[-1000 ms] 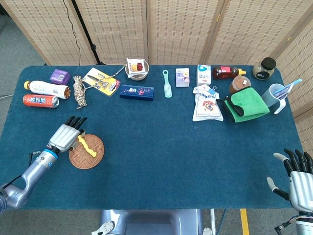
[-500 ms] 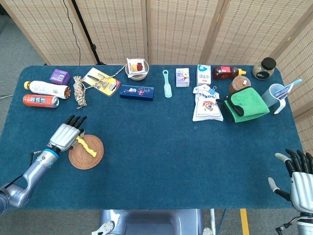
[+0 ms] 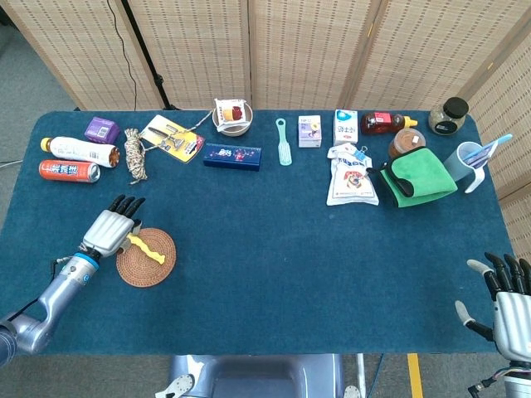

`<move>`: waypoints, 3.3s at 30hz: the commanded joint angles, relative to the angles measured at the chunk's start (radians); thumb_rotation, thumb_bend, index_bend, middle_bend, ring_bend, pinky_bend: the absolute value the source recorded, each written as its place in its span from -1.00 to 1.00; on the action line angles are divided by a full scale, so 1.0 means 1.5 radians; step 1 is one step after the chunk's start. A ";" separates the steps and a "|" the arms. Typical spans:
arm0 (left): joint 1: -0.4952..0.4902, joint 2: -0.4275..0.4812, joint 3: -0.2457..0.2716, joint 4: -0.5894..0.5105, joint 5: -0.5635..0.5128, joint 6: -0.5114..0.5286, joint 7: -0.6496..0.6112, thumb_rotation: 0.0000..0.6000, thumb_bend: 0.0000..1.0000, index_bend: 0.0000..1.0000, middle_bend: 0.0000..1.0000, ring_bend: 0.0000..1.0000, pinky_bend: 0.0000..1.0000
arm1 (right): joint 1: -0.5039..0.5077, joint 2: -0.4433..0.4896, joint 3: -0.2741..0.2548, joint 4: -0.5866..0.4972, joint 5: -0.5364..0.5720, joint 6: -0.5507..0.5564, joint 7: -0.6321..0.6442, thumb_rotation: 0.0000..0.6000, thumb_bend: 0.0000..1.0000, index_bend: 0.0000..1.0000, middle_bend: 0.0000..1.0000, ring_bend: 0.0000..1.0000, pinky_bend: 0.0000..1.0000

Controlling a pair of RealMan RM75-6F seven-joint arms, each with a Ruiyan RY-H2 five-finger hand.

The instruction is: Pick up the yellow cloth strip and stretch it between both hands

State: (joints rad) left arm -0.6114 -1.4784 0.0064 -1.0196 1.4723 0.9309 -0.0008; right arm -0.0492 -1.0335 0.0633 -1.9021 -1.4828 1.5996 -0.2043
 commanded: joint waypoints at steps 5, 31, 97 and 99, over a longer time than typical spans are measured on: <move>0.002 -0.002 -0.002 -0.003 -0.005 0.001 0.013 1.00 -0.06 0.25 -0.85 -1.00 -1.00 | -0.001 0.000 0.000 0.002 -0.001 0.001 0.004 1.00 -0.38 -0.53 -0.73 -0.86 -1.00; -0.010 0.116 -0.049 -0.209 -0.038 0.016 0.036 1.00 0.17 0.37 -0.75 -0.98 -1.00 | 0.019 0.006 -0.004 -0.009 -0.025 -0.029 0.041 1.00 -0.38 -0.53 -0.72 -0.85 -1.00; -0.172 0.197 -0.127 -0.507 0.118 0.040 0.367 1.00 0.18 0.41 -0.71 -0.96 -1.00 | 0.397 -0.212 0.106 -0.063 0.257 -0.544 0.456 1.00 -0.39 -0.26 -0.76 -0.96 -1.00; -0.176 0.193 -0.128 -0.508 0.116 0.037 0.372 1.00 0.18 0.41 -0.71 -0.96 -1.00 | 0.404 -0.223 0.111 -0.056 0.268 -0.549 0.458 1.00 -0.39 -0.26 -0.76 -0.96 -1.00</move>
State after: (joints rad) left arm -0.8732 -1.1872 -0.1853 -1.7812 1.6476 0.9883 0.5562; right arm 0.5502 -1.3600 0.2250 -1.9934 -1.0882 0.7811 0.4815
